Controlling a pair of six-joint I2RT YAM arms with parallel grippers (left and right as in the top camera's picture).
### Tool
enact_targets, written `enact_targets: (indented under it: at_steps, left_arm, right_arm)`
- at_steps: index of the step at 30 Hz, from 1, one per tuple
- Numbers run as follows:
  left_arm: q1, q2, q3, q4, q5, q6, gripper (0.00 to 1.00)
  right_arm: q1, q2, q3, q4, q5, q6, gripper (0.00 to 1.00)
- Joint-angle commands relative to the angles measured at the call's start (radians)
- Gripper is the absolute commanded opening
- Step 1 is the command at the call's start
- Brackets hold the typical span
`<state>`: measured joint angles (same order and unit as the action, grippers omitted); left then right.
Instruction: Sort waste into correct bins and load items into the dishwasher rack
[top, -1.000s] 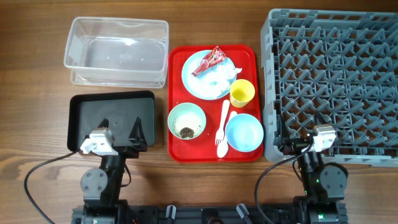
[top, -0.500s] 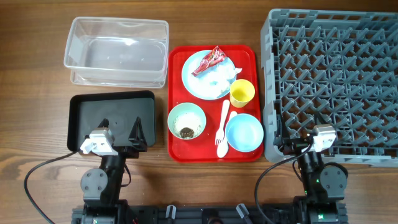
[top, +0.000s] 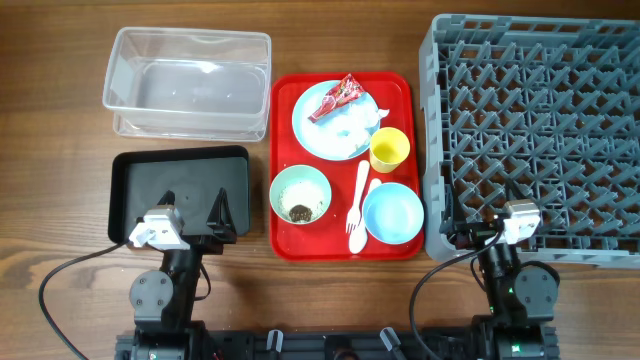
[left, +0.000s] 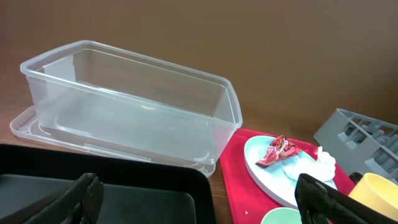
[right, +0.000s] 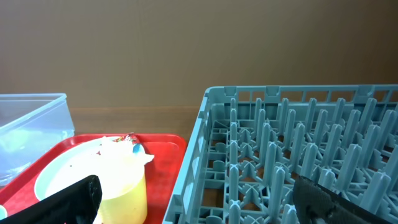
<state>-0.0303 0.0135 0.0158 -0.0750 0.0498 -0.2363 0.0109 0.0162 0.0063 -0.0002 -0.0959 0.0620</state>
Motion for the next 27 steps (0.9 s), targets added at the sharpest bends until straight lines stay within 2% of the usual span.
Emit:
enact_targets:
  at_steps: [1,6,9,16,21,27]
  left_arm:
    - [0.005,-0.011,-0.01,0.001,-0.01,0.023,1.0]
    - [0.006,-0.01,-0.01,0.001,-0.014,0.023,1.0]
    - [0.006,0.002,-0.01,0.0,-0.021,0.023,1.0]
    - [0.005,0.089,0.053,-0.04,-0.021,0.016,1.0]
    - [0.005,0.265,0.209,-0.158,-0.021,0.016,1.0]
    - [0.005,0.569,0.495,-0.344,-0.018,0.016,1.0]
  right_arm:
    - [0.004,-0.011,-0.001,0.003,0.009,-0.006,1.0]
    - [0.004,-0.011,-0.001,0.003,0.009,-0.005,1.0]
    - [0.004,-0.008,-0.001,0.003,0.009,0.079,1.0]
    - [0.004,0.067,0.073,-0.055,0.009,0.087,1.0]
    - [0.004,0.205,0.2,-0.108,0.01,0.087,1.0]
    - [0.004,0.436,0.446,-0.277,0.008,0.084,1.0]
